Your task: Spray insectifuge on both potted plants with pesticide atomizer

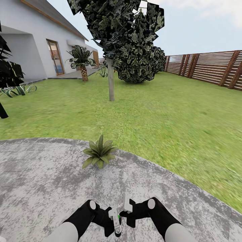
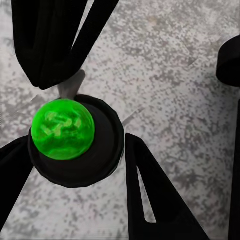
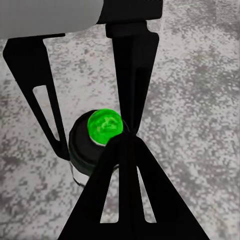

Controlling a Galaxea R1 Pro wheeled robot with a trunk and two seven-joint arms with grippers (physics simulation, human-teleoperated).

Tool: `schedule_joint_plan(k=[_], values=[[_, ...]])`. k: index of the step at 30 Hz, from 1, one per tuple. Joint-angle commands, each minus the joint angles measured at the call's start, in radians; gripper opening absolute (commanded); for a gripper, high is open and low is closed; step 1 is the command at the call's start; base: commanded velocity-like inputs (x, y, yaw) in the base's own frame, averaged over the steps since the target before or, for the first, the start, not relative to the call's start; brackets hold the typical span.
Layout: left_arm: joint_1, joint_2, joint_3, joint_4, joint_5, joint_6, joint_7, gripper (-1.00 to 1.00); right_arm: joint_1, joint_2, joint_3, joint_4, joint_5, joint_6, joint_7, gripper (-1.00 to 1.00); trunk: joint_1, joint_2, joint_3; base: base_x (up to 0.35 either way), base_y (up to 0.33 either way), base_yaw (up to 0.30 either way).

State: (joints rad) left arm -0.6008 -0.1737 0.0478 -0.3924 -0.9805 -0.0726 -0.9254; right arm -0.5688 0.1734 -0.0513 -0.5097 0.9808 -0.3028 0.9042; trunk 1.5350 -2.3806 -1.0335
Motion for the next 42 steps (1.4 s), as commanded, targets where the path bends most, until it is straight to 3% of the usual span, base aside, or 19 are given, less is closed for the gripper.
schedule_joint_plan(k=[1,3,5,9,16,17,20,22,24,26,28,30,31,34,38,39,42], values=[[0.000,-0.001,0.002,-0.001,-0.013,-0.008,-0.003,-1.00,0.000,0.001,-0.005,-0.001,0.007,-0.004,0.004,-1.00,0.000,0.000,-0.001,0.000,0.000,0.000],[-0.001,0.003,0.001,-0.002,-0.019,-0.008,-0.003,-1.00,0.000,0.001,-0.005,-0.001,0.007,-0.004,0.004,-1.00,0.000,0.000,-0.001,0.000,0.000,0.000],[-0.002,0.035,0.000,-0.005,-0.022,-0.008,-0.003,-1.00,0.000,0.001,-0.005,-0.001,0.007,-0.004,0.004,-1.00,0.000,0.000,-0.001,0.000,0.000,0.000],[-0.002,0.135,0.000,-0.009,-0.023,-0.009,-0.004,-1.00,0.000,0.001,-0.005,-0.001,0.008,-0.004,0.004,-1.00,0.000,0.000,-0.001,0.000,0.000,0.000],[0.001,0.244,-0.001,-0.010,-0.022,-0.016,-0.005,-1.00,0.000,0.001,-0.007,-0.002,0.009,-0.004,0.003,-1.00,0.000,0.000,-0.001,0.000,0.000,0.000],[0.003,0.262,-0.001,-0.010,-0.022,-0.023,-0.005,-1.00,0.000,0.001,-0.008,-0.002,0.010,-0.005,0.003,1.00,0.000,0.000,-0.001,0.000,0.000,0.000],[0.005,0.305,0.010,-0.010,-0.017,-0.038,0.002,-1.00,0.000,0.001,-0.019,-0.006,0.011,-0.005,-0.004,1.00,0.000,0.000,-0.001,0.000,0.000,0.000],[0.004,0.314,0.023,-0.005,-0.007,-0.034,0.052,-1.00,0.000,0.001,-0.021,-0.006,0.011,-0.007,-0.045,1.00,0.000,0.000,-0.001,0.000,0.000,0.000],[0.004,0.313,0.075,-0.001,0.015,-0.032,0.126,-1.00,0.000,-0.024,-0.043,-0.003,0.010,-0.007,-0.124,1.00,0.000,0.000,-0.001,0.000,0.000,0.000],[0.004,0.309,0.143,0.001,0.037,-0.030,0.156,-1.00,0.003,-0.075,-0.092,0.000,0.010,-0.007,-0.192,1.00,0.000,0.000,-0.001,0.000,0.000,0.000],[0.004,0.307,0.217,0.001,0.050,-0.025,0.165,-1.00,0.005,-0.109,-0.180,0.001,0.010,-0.007,-0.237,1.00,0.000,0.000,-0.001,0.000,0.000,0.000],[0.005,0.305,0.274,0.001,0.054,0.005,0.168,-1.00,0.011,-0.121,-0.307,0.000,0.010,-0.009,-0.291,1.00,0.000,0.000,-0.001,0.000,0.000,0.000],[0.005,0.303,0.291,0.001,0.055,0.039,0.168,-1.00,0.020,-0.124,-0.392,0.000,0.010,-0.010,-0.333,1.00,0.000,0.000,-0.001,0.000,0.000,0.000],[0.004,0.299,0.307,-0.003,0.066,0.142,0.167,-1.00,0.049,-0.125,-0.535,0.000,0.011,-0.010,-0.458,1.00,0.000,0.000,-0.001,0.000,0.000,0.000],[-0.007,0.283,0.304,-0.013,0.099,0.320,0.138,-1.00,0.092,-0.125,-0.583,0.002,0.009,-0.009,-0.607,1.00,0.000,0.000,-0.001,0.000,0.000,0.000],[-0.009,0.281,0.302,-0.016,0.104,0.381,0.100,-1.00,0.124,-0.123,-0.615,0.001,-0.003,-0.009,-0.636,1.00,0.000,0.000,-0.001,0.000,0.000,0.000],[-0.025,0.279,0.303,-0.038,0.105,0.445,0.030,-1.00,0.156,-0.119,-0.735,-0.002,-0.040,-0.010,-0.654,1.00,0.000,0.000,-0.001,0.000,0.000,0.000]])
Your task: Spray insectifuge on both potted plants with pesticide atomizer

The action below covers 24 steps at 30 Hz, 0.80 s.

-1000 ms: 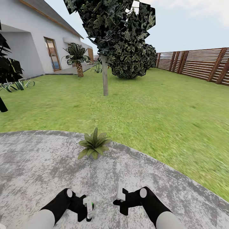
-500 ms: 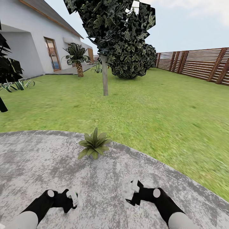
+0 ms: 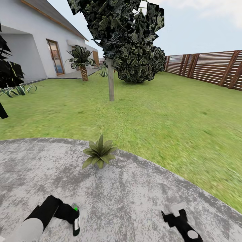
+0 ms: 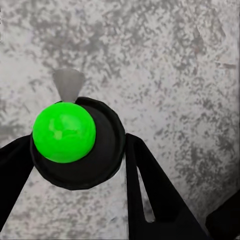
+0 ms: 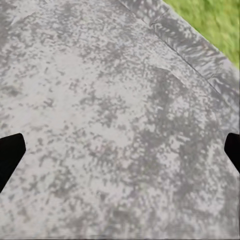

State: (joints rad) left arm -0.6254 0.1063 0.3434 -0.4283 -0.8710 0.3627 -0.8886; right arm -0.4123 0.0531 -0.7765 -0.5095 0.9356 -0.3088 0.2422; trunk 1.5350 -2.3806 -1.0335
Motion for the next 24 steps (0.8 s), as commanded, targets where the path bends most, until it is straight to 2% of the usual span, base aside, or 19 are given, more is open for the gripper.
schedule_joint_plan(k=[1,2,4,5,6,11,14,15,19,21,24], values=[[-0.004,-0.002,0.006,-0.014,-0.006,0.030,-0.016,-1.00,0.002,0.002,-0.040,-0.003,0.001,-0.005,0.006,1.00,0.000,0.000,-0.001,0.000,0.000,0.000],[-0.009,-0.003,0.004,-0.035,-0.007,0.073,-0.024,-1.00,0.005,0.002,-0.082,-0.005,-0.003,-0.005,0.005,1.00,0.000,0.000,-0.001,0.000,0.000,0.000],[-0.012,-0.004,0.002,-0.081,-0.008,0.163,-0.029,-1.00,0.006,0.003,-0.143,-0.010,-0.006,-0.004,0.004,1.00,0.000,0.000,-0.001,0.000,0.000,0.000],[-0.013,-0.004,0.001,-0.104,-0.009,0.195,-0.030,-1.00,0.007,0.003,-0.160,-0.011,-0.007,-0.004,0.004,1.00,0.000,0.000,-0.001,0.000,0.000,0.000],[-0.014,-0.007,-0.001,-0.182,-0.012,0.279,-0.032,-1.00,0.007,0.000,-0.197,-0.013,-0.007,-0.004,0.004,1.00,0.000,0.000,-0.001,0.231,0.000,0.000],[-0.048,-0.009,-0.067,-0.207,-0.011,0.348,-0.039,-1.00,0.008,-0.004,-0.210,-0.011,-0.008,-0.002,0.005,1.00,0.000,0.000,-0.001,0.316,0.000,0.000],[-0.072,-0.009,-0.102,-0.208,-0.013,0.391,-0.072,-1.00,0.008,-0.004,-0.239,-0.008,-0.007,-0.002,0.005,1.00,0.000,0.000,-0.001,0.336,0.000,0.000],[-0.081,-0.006,-0.122,-0.209,-0.016,0.399,-0.102,-1.00,0.008,-0.004,-0.247,-0.006,-0.006,-0.002,0.006,1.00,0.000,0.000,-0.001,0.337,0.000,0.000],[-0.084,-0.001,-0.134,-0.208,-0.021,0.401,-0.111,-1.00,0.009,-0.003,-0.248,-0.005,-0.006,-0.003,0.005,1.00,0.000,0.000,-0.001,0.338,0.000,0.000],[-0.085,0.002,-0.136,-0.208,-0.034,0.402,-0.112,-1.00,0.009,-0.003,-0.248,-0.004,-0.006,-0.004,0.005,1.00,0.000,0.000,-0.001,0.338,0.000,0.000],[-0.085,0.002,-0.136,-0.208,-0.082,0.403,-0.126,-1.00,0.009,-0.002,-0.248,-0.002,-0.005,-0.004,0.006,1.00,0.000,0.000,-0.001,0.338,0.016,0.000]])
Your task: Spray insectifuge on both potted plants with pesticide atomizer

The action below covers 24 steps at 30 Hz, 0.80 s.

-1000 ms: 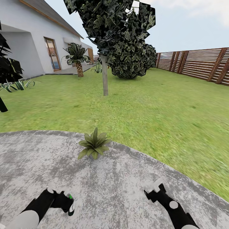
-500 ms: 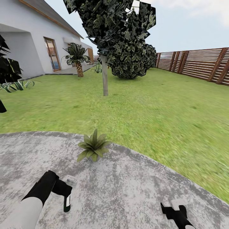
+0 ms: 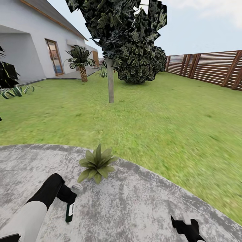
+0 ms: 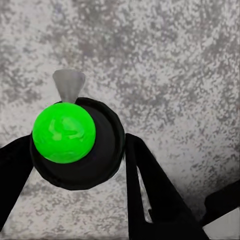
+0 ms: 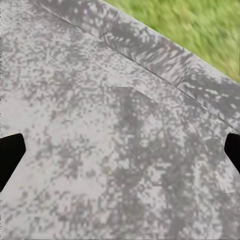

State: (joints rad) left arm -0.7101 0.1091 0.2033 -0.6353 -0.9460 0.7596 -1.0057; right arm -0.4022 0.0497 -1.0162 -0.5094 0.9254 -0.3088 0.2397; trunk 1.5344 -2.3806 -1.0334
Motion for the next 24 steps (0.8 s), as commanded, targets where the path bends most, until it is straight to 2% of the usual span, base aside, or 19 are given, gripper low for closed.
schedule_joint_plan(k=[1,4,5,6,8,15,16,19,20,24], values=[[-0.001,-0.001,0.004,-0.001,-0.021,0.006,-0.022,-1.00,-0.001,0.002,-0.009,-0.002,0.005,-0.004,0.008,1.00,0.000,0.000,-0.001,0.338,0.062,0.000],[-0.002,0.000,0.004,-0.002,-0.085,0.005,-0.098,-1.00,-0.001,0.002,-0.009,-0.001,0.006,-0.003,0.009,1.00,0.000,0.000,-0.001,0.338,0.083,0.000],[-0.002,0.001,0.004,-0.002,-0.129,0.006,-0.142,-1.00,-0.001,0.002,-0.009,0.000,0.006,-0.003,0.009,1.00,0.000,0.000,-0.001,0.338,0.093,0.000],[-0.002,0.002,0.005,-0.004,-0.157,0.006,-0.164,-1.00,0.000,0.002,-0.009,0.000,0.006,-0.003,0.009,1.00,0.000,0.000,-0.001,0.338,0.095,0.000],[-0.003,0.004,0.005,-0.010,-0.188,0.006,-0.181,-1.00,0.000,0.004,-0.009,0.001,0.006,-0.003,0.009,1.00,0.000,0.000,-0.001,0.338,0.095,0.000],[-0.003,0.004,0.003,-0.015,-0.222,0.004,-0.199,-1.00,0.000,0.004,-0.008,0.002,0.006,-0.003,0.009,1.00,0.000,0.000,-0.001,0.288,0.080,0.000],[-0.002,0.003,0.003,-0.015,-0.245,0.004,-0.223,-1.00,0.000,0.004,-0.008,0.002,0.006,-0.003,0.009,1.00,0.000,0.000,-0.001,0.041,0.010,0.000],[-0.003,0.005,0.004,-0.019,-0.415,-0.006,-0.345,-1.00,0.001,0.003,-0.009,0.044,0.007,-0.004,0.009,1.00,0.000,0.000,-0.001,0.009,0.002,0.000],[-0.002,0.006,0.004,-0.019,-0.436,-0.008,-0.356,-1.00,0.000,0.002,-0.009,0.049,0.007,-0.005,0.009,1.00,0.000,0.000,-0.001,0.001,0.000,0.000],[0.007,0.008,0.003,-0.018,-0.450,-0.012,-0.364,-1.00,0.001,0.000,-0.010,0.052,0.007,-0.006,0.009,1.00,0.000,0.000,-0.001,0.000,0.000,0.000]])
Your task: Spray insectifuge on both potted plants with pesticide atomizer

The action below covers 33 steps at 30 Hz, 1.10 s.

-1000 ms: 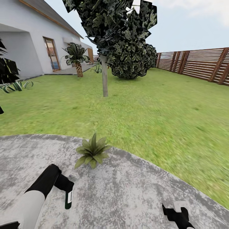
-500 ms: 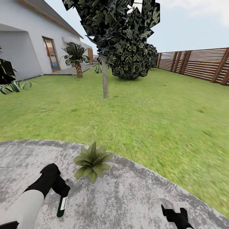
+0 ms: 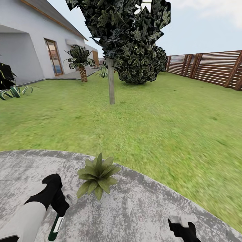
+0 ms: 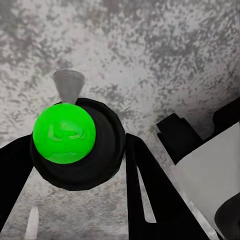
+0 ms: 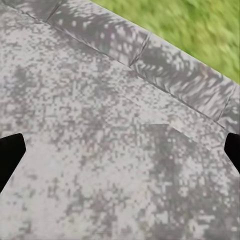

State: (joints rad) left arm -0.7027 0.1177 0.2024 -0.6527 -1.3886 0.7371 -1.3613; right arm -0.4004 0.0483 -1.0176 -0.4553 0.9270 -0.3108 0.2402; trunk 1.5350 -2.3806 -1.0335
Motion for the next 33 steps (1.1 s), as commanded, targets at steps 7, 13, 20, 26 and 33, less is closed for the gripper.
schedule_joint_plan(k=[7,13,20,26,33], values=[[-0.010,-0.001,0.009,-0.001,-0.006,0.010,-0.010,-1.00,-0.001,-0.002,-0.011,-0.003,0.004,-0.004,0.007,1.00,0.000,0.000,-0.001,0.204,0.055,0.000],[-0.052,0.000,0.006,-0.002,-0.007,0.010,-0.011,-1.00,-0.001,-0.002,-0.012,-0.003,0.004,-0.004,0.007,1.00,0.000,0.000,-0.001,0.085,0.036,0.000],[-0.065,0.033,0.004,-0.001,-0.008,-0.005,-0.010,-1.00,0.000,-0.002,-0.012,-0.003,0.004,-0.005,0.007,1.00,0.000,0.000,-0.001,0.002,0.001,0.000],[-0.053,0.055,0.010,0.016,-0.007,-0.113,-0.003,-1.00,0.000,-0.002,-0.012,-0.002,0.004,-0.005,0.007,1.00,0.000,0.000,-0.001,0.000,0.000,0.000],[-0.053,0.029,0.009,0.016,0.000,-0.131,-0.010,-1.00,0.000,-0.002,-0.011,-0.002,0.005,-0.005,0.007,1.00,0.000,0.000,-0.001,0.000,0.000,0.000]])
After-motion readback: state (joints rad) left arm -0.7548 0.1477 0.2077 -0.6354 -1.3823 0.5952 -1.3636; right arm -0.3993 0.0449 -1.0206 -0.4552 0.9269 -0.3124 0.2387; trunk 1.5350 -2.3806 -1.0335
